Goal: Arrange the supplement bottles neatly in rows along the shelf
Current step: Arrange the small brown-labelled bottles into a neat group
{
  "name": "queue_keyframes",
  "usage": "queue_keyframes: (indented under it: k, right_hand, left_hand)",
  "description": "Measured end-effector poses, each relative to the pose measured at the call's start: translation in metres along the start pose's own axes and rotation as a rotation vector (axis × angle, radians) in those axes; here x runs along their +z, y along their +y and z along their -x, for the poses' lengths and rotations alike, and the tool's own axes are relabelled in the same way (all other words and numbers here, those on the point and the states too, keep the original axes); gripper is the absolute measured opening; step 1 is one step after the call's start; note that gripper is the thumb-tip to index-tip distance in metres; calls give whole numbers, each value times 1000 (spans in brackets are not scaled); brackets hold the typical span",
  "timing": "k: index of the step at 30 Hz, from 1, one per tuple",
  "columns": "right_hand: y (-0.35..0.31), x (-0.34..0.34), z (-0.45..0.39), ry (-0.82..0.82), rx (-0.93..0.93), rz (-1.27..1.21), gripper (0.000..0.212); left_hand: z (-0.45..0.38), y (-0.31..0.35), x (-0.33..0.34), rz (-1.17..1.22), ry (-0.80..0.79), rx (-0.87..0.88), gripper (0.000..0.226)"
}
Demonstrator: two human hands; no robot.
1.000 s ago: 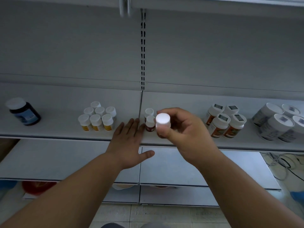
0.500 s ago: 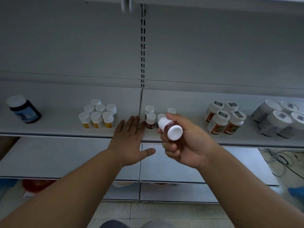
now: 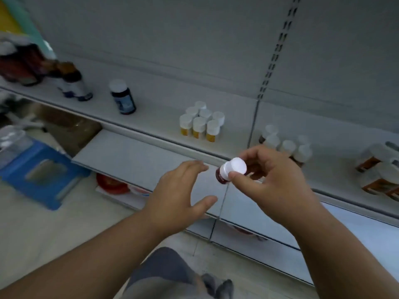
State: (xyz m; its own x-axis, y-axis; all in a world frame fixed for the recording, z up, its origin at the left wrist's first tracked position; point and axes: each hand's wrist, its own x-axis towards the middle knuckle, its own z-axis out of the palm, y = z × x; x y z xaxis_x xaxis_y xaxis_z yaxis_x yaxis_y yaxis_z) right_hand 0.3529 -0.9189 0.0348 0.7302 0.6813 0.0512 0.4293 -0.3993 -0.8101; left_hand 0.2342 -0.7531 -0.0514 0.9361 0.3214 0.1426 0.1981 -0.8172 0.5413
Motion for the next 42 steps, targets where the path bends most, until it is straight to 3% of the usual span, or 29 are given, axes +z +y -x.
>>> queue_keyframes:
  k: [7,12,18,26,34,42]
  right_hand:
    - [-45,109,-22,-222,-207,22,21]
    - [-109,188,-42,-369,-340,103,23]
    - [-208,339,-70,-521,-509,155,20]
    - [-347,540,-100,-696,-558,75,24]
    - [-395,686,-222,-729,-582,64,24]
    - [-453,808,-347,-729,-544,120,23]
  left_hand:
    - [63,-58,-65,-57,-8,-265,62]
    - [106,-121,-111,-10,117,-400,58]
    - [184,-243,-194,-36,265,-536,60]
    - [272,-406,-325,-138,372,-736,69]
    - [223,-574,-370,-91,432,-814,72]
    - [162,-739,-436,-127,388,-848,75]
